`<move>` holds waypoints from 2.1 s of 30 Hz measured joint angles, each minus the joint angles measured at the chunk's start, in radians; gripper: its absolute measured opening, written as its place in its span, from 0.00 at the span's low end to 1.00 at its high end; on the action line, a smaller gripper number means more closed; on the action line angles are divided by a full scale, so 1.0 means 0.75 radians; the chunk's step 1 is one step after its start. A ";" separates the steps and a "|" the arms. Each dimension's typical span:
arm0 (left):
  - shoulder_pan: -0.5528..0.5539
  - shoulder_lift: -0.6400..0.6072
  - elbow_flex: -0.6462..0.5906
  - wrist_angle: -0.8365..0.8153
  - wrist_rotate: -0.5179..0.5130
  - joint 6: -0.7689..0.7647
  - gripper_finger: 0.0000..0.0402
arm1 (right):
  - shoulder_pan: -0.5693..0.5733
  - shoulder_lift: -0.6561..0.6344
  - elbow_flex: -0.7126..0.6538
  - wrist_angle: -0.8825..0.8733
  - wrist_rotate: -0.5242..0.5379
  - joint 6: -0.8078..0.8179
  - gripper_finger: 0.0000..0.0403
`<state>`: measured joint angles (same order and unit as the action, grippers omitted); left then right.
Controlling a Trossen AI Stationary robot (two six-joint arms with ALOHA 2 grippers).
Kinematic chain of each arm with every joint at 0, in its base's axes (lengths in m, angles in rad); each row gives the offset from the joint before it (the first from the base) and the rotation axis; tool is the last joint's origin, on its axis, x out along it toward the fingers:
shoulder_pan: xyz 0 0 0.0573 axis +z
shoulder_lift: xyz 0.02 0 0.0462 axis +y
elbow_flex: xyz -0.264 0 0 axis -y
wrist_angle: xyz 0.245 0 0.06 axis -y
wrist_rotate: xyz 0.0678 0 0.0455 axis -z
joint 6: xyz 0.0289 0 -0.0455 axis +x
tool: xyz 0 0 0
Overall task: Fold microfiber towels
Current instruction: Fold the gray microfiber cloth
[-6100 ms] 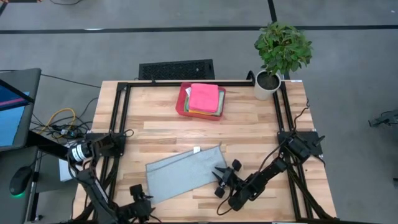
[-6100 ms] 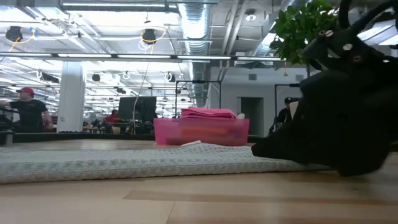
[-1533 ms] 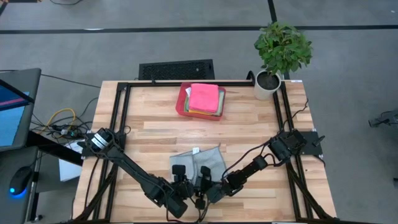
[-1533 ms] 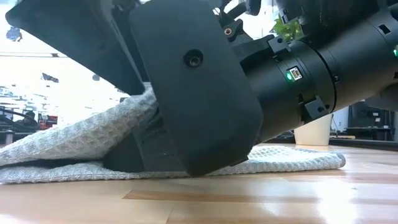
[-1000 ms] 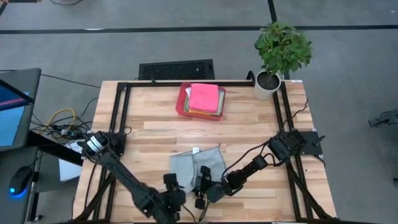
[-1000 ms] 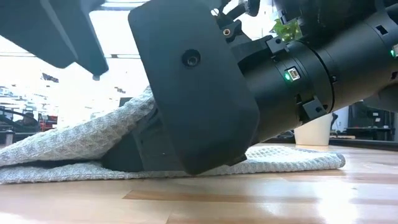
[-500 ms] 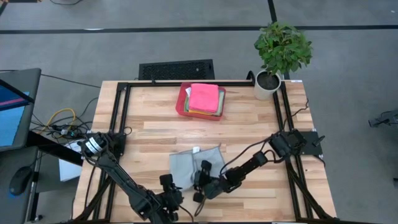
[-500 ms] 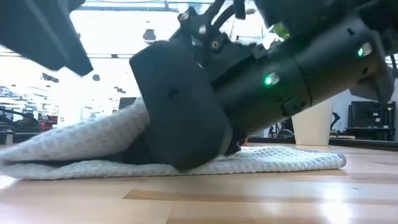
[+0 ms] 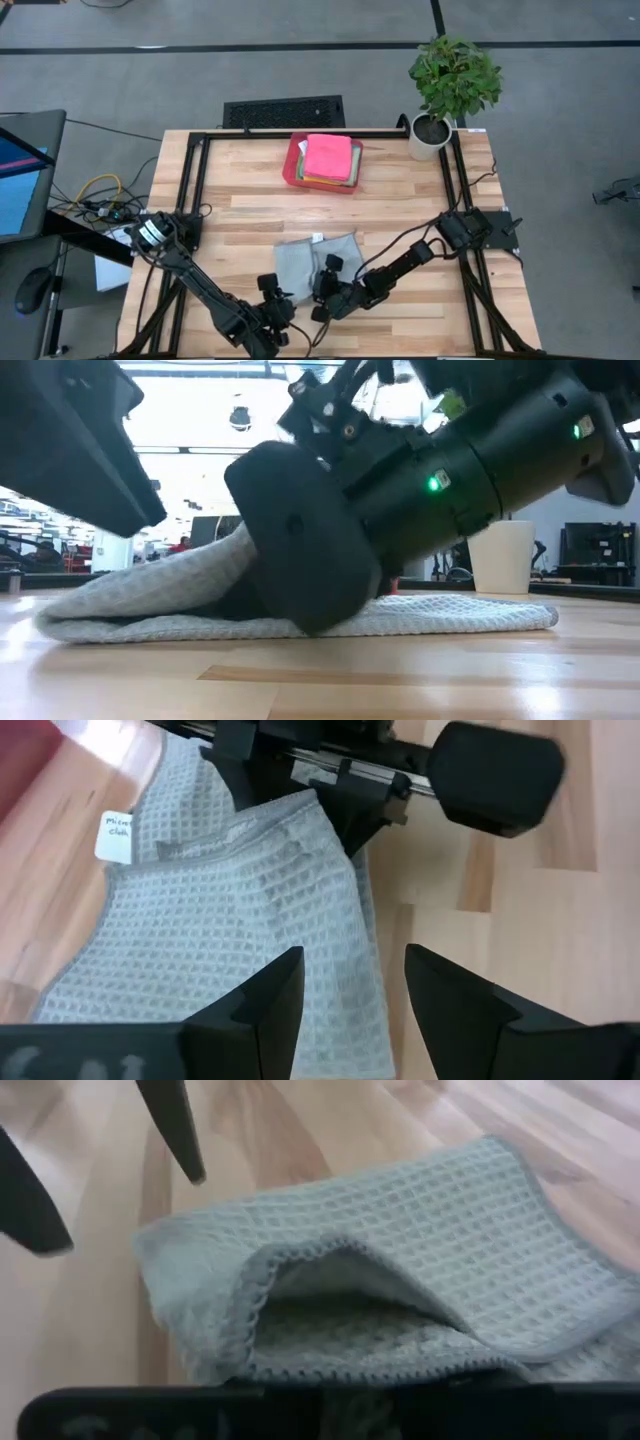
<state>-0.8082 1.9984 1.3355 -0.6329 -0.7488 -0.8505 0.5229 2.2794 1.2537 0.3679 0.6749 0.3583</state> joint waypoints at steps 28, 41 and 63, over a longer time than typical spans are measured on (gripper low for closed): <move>0.033 0.098 -0.021 0.037 -0.123 0.052 0.42 | 0.001 -0.253 0.001 -0.587 0.316 0.106 0.29; 0.033 0.098 -0.021 0.090 -0.094 0.049 0.42 | 0.107 -0.085 0.004 -0.080 0.104 0.158 0.29; -0.067 0.109 -0.049 0.041 -0.303 -0.165 0.36 | 0.085 -0.026 0.003 -0.175 0.078 0.270 0.29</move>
<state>-0.8581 2.0804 1.2991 -0.6022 -0.9764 -0.9741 0.5866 2.2597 1.2556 0.2368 0.7334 0.5606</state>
